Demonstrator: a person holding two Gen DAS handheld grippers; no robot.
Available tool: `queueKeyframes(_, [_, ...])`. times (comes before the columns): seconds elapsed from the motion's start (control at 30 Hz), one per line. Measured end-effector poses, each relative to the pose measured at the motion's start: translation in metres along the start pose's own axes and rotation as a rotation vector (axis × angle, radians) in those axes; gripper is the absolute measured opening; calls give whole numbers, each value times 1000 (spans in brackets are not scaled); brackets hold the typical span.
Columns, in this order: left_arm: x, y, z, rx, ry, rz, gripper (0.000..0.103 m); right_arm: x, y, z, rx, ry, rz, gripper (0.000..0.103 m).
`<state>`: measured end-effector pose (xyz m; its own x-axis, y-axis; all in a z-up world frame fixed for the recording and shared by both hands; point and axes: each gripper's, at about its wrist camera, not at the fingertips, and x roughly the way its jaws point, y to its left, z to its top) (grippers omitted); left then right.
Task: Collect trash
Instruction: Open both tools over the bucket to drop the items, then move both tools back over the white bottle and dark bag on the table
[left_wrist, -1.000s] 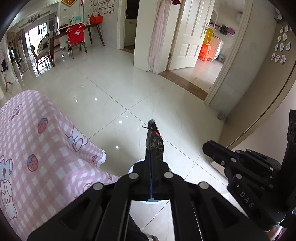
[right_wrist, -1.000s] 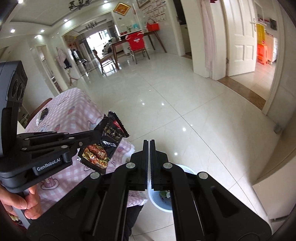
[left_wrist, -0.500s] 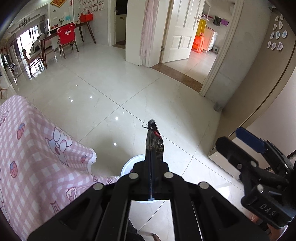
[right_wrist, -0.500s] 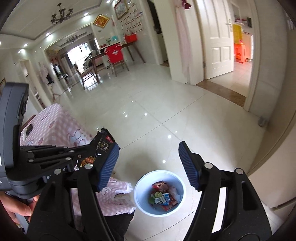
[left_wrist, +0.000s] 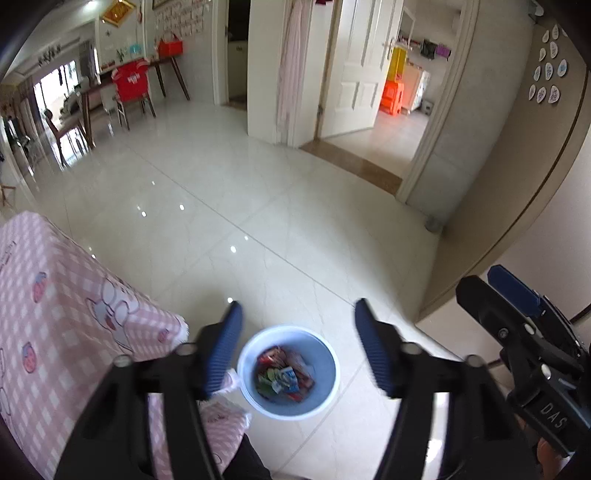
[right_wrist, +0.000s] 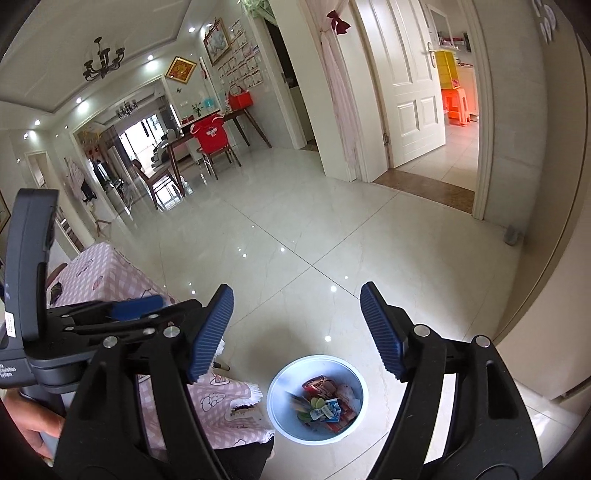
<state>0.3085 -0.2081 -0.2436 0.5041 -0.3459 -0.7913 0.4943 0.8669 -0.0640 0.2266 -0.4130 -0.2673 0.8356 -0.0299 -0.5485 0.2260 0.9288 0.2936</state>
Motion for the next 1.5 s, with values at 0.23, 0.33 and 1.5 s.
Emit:
queueKeyframes(0.23, [-19, 2, -1, 19, -36, 37, 68, -6, 3, -1, -1, 1, 4, 71])
queueKeyframes(0.33, [-30, 5, -2, 22, -58, 54, 70, -9, 8, 1, -9, 3, 9, 71])
queueKeyframes(1.5, [-146, 403, -80, -491, -113, 398, 62, 100, 380, -15, -462, 244, 432, 73])
